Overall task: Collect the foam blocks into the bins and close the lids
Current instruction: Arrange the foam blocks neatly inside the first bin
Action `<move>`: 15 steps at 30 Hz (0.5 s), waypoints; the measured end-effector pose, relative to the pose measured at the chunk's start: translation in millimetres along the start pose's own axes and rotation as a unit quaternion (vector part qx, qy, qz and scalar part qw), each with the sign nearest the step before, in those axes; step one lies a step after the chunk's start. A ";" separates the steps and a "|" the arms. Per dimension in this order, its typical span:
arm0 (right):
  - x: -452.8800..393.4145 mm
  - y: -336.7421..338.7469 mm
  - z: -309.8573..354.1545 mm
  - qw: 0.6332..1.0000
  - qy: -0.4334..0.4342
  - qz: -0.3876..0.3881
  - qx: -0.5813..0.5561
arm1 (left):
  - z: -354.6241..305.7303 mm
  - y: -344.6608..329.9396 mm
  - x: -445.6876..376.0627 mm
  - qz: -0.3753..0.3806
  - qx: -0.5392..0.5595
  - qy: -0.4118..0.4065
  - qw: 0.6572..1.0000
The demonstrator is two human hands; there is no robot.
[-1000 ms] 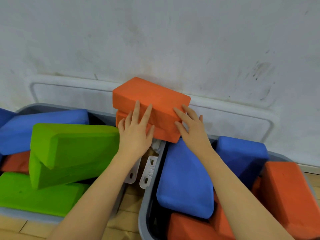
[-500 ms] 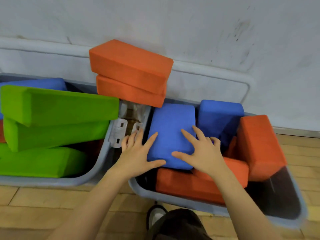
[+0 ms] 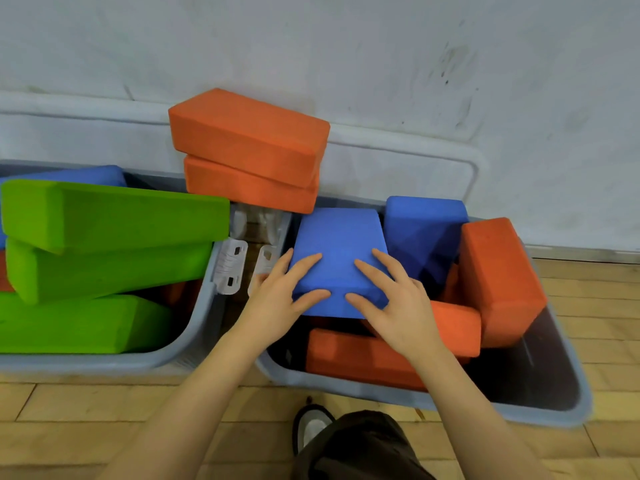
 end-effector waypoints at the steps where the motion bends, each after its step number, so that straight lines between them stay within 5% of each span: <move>1: 1.0 5.1 2.5 1.000 -0.001 -0.011 -0.001 | -4.2 2.4 -1.5 -0.009 0.031 -0.003 0.999; 5: 7.6 24.6 12.0 0.998 -0.004 -0.051 -0.036 | -16.0 11.5 -3.6 -0.044 0.105 -0.020 0.993; 15: 32.6 89.1 32.8 0.975 0.015 -0.200 -0.093 | -84.5 55.8 -13.8 -0.140 0.095 -0.158 0.973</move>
Point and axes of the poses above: each hand's wrist, its own x-axis away from the middle knuckle, its own y-axis out of the back of the hand, z = x × y, the point moved 6 cm from there along -x, towards the middle knuckle, and after that the axes turned 14 degrees about -y, right-handed, at the moved point
